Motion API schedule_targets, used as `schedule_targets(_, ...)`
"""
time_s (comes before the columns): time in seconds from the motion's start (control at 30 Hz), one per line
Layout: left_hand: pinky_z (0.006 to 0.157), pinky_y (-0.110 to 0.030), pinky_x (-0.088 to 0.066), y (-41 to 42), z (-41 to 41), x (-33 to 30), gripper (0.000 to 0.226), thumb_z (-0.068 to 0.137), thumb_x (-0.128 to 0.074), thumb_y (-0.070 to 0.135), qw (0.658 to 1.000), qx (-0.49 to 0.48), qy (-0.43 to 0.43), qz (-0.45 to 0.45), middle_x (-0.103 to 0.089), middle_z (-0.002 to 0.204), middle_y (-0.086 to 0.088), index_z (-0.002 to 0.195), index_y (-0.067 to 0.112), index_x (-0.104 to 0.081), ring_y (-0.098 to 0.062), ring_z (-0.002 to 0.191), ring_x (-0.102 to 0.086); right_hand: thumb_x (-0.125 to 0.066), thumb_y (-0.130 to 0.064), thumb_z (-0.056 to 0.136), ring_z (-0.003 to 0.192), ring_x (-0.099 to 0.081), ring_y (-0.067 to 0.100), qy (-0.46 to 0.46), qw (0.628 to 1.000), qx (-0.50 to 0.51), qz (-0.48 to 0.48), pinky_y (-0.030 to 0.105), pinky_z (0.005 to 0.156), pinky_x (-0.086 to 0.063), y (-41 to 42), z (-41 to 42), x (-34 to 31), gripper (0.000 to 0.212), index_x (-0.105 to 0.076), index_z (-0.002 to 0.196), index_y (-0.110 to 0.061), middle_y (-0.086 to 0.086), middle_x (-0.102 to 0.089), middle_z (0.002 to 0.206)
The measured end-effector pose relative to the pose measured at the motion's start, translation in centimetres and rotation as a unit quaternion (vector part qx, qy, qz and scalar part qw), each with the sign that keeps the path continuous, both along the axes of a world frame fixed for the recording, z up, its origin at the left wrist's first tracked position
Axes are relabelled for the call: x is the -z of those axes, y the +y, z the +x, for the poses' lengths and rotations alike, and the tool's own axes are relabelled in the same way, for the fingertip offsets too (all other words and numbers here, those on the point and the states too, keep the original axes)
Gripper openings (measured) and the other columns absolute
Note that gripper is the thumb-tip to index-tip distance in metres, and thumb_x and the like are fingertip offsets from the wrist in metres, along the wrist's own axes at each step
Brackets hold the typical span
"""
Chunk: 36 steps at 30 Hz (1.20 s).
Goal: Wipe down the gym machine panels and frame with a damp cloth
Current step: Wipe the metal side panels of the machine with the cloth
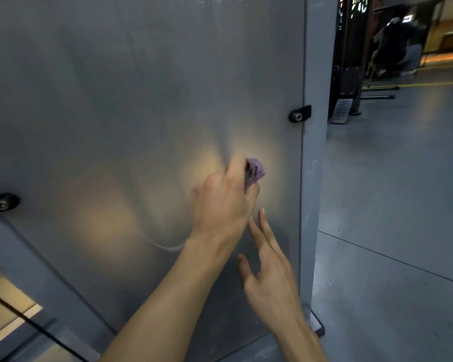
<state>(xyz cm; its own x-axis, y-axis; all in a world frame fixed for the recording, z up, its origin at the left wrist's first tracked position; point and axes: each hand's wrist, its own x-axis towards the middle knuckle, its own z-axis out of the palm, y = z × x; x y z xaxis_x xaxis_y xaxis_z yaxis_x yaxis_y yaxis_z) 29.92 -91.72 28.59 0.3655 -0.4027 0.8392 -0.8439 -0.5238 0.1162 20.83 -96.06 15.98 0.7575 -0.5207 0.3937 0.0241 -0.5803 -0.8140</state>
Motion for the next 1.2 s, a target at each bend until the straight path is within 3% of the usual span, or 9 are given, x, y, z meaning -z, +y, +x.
schedule_targets(0.1,0.055,-0.03,-0.029,-3.0,-0.6,-0.4,0.027,0.073,-0.081,0.017,0.999,0.024,-0.008,0.034,-0.071,0.072,-0.009,0.086,0.013,-0.058,-0.04,0.056,-0.064,-0.062,-0.018,0.098,0.144,-0.017,-0.019,-0.017,1.0,0.005,0.011,0.001,0.111,-0.019,-0.5,0.0,0.2,0.076,-0.024,0.159,-0.045,-0.037,-0.012,0.162)
schedule_targets(0.27,0.063,-0.039,-0.039,-2.4,-0.5,1.8,0.018,0.092,-0.065,0.025,0.985,0.009,0.011,0.174,-0.07,0.108,-0.002,0.107,0.021,-0.056,-0.039,0.091,-0.069,-0.061,-0.015,0.095,0.147,-0.029,-0.006,-0.028,1.0,0.002,0.014,0.024,0.119,-0.033,-1.1,0.0,0.2,0.076,-0.028,0.157,-0.044,-0.032,-0.028,0.16)
schedule_targets(0.4,0.046,-0.031,-0.036,-3.8,-0.2,-1.9,0.022,0.08,-0.084,0.027,0.982,0.017,-0.139,0.128,-0.068,0.08,0.0,0.09,0.019,-0.066,-0.03,0.067,-0.068,-0.062,-0.015,0.096,0.146,-0.022,-0.014,-0.029,1.0,0.003,-0.004,0.011,0.118,-0.024,-1.4,-0.2,0.4,0.071,-0.035,0.151,-0.051,-0.05,-0.012,0.154)
schedule_targets(0.5,0.049,-0.027,-0.024,-5.2,0.1,-4.5,0.019,0.085,-0.08,0.033,0.973,-0.018,-0.197,0.121,-0.062,0.08,0.001,0.092,0.02,-0.068,-0.024,0.065,-0.062,-0.063,-0.013,0.095,0.144,-0.024,-0.016,-0.034,0.999,0.013,-0.01,0.003,0.113,-0.021,-1.8,0.0,0.7,0.066,-0.044,0.15,-0.045,-0.049,-0.011,0.155)
schedule_targets(0.63,0.048,-0.025,-0.022,-5.7,0.0,-0.7,0.026,0.072,-0.092,0.025,0.942,0.029,-0.212,0.258,-0.06,0.075,0.0,0.081,0.019,-0.068,-0.021,0.057,-0.06,-0.061,-0.011,0.088,0.148,-0.03,-0.003,-0.048,0.997,0.031,-0.046,0.016,0.117,-0.031,-1.3,0.8,1.4,0.07,-0.045,0.151,-0.037,-0.03,-0.025,0.163)
schedule_targets(0.73,0.049,-0.026,-0.026,-5.9,0.6,-0.8,0.028,0.068,-0.094,0.024,0.928,0.056,-0.236,0.283,-0.06,0.069,-0.001,0.074,0.018,-0.067,-0.023,0.054,-0.06,-0.057,-0.017,0.089,0.151,-0.024,-0.001,-0.049,0.998,0.027,-0.035,0.027,0.119,-0.035,-1.0,1.0,1.6,0.069,-0.042,0.154,-0.037,-0.028,-0.016,0.166)
schedule_targets(0.9,0.055,-0.03,-0.025,-6.4,1.2,-4.2,0.014,0.091,-0.075,0.028,0.937,0.018,-0.293,0.19,-0.063,0.077,-0.002,0.082,0.019,-0.069,-0.025,0.062,-0.058,-0.057,-0.013,0.091,0.152,-0.01,-0.007,-0.057,0.998,0.016,-0.031,0.018,0.12,-0.024,-0.9,1.0,1.9,0.07,-0.041,0.155,-0.035,-0.034,-0.002,0.165)
schedule_targets(1.07,0.066,-0.037,-0.029,-6.4,1.5,-0.1,0.017,0.084,-0.083,0.032,0.884,0.062,-0.351,0.303,-0.06,0.077,0.001,0.079,0.022,-0.07,-0.024,0.076,-0.052,-0.057,-0.018,0.095,0.154,-0.008,-0.004,-0.014,0.999,-0.008,-0.035,0.021,0.123,-0.022,-1.3,0.7,1.7,0.065,-0.039,0.155,-0.035,-0.036,0.008,0.16)
schedule_targets(1.2,0.072,-0.04,-0.025,-7.9,1.6,-3.2,0.03,0.095,-0.054,0.043,0.883,0.065,-0.376,0.273,-0.062,0.088,-0.001,0.085,0.022,-0.073,-0.028,0.089,-0.053,-0.058,-0.01,0.093,0.152,-0.005,-0.008,-0.056,0.998,-0.009,-0.019,0.013,0.12,-0.018,-1.2,0.4,1.9,0.071,-0.038,0.157,-0.034,-0.036,0.002,0.164)
